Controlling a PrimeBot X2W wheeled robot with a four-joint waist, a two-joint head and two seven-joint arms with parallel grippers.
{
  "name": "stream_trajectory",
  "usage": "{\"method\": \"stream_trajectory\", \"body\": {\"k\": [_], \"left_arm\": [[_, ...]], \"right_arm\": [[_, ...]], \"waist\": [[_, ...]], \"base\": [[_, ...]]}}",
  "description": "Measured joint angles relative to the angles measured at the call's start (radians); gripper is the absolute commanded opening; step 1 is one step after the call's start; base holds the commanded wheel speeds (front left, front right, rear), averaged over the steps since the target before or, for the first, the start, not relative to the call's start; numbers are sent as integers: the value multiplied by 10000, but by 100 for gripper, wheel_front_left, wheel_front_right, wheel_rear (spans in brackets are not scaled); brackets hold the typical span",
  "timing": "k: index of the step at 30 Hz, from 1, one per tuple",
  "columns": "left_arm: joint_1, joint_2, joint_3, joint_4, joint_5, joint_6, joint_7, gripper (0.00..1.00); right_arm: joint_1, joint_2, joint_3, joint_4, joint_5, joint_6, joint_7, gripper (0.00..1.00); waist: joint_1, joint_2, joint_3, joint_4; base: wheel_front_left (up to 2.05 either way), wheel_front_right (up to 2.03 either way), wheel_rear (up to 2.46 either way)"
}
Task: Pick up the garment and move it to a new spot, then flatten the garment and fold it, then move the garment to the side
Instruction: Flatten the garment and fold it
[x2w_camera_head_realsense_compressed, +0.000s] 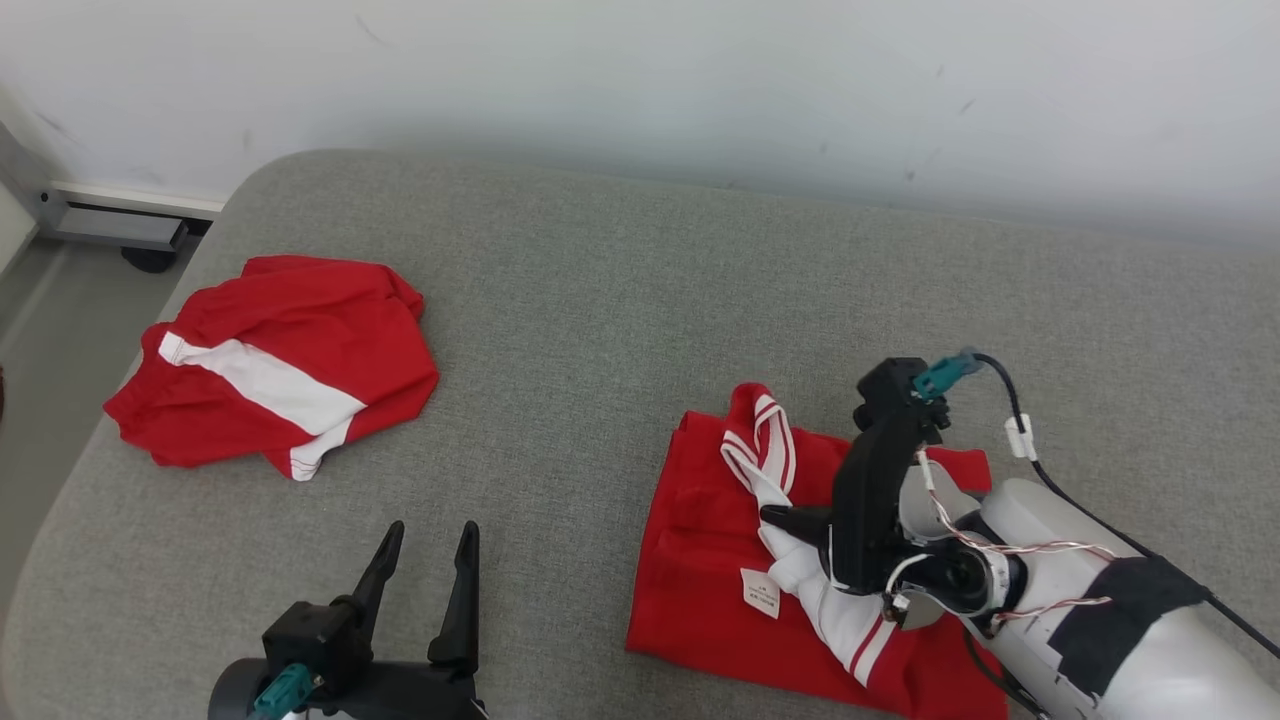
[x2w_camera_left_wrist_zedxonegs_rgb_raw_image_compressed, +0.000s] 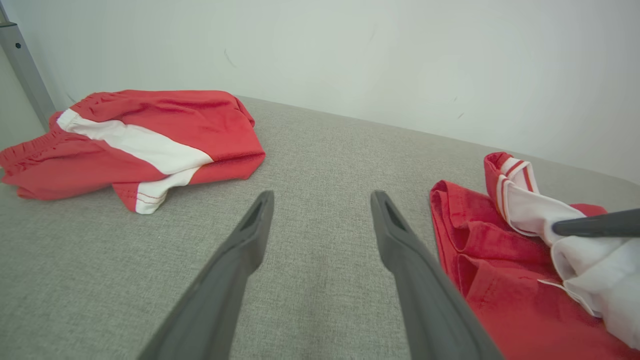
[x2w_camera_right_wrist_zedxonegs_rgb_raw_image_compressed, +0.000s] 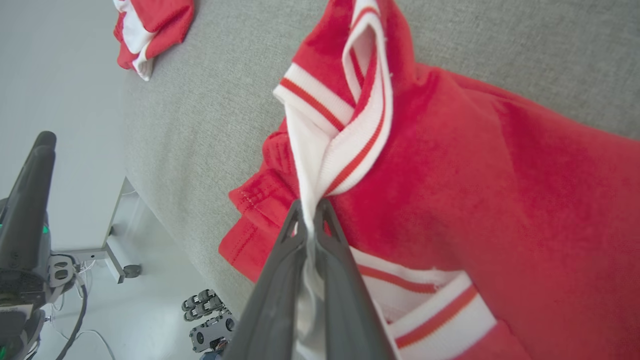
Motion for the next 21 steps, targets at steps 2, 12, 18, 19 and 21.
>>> {"method": "stream_trajectory", "body": {"k": [2,12,18,19,21], "left_arm": [[-1,-44,-6,48,-27,-2,0,100],[-106,-217,-199,430,-50,-90,-2,100],[-122,-226,-174,533,-84,-88,-2,100],[-114,-224,-119,575,-96,-86,-4,100],[-105,-207,-40,598,-117,-82,-4,100]], "right_arm": [[-174,119,151,203,-140,-123,82,0],[-728,347,504,957,-362,-257,527,0],[-729,543,468,1131,-347,-280,543,100],[-789,583,391,1137,-347,-236,449,100],[-952,560,244,1120,-345,-190,370,100]], "waist": [[0,0,-7,6],[-1,0,-242,153],[-3,0,-313,207],[-2,-1,-328,192],[-2,0,-351,145]], "base": [[0,0,0],[0,0,0],[0,0,0],[0,0,0],[0,0,0]]}}
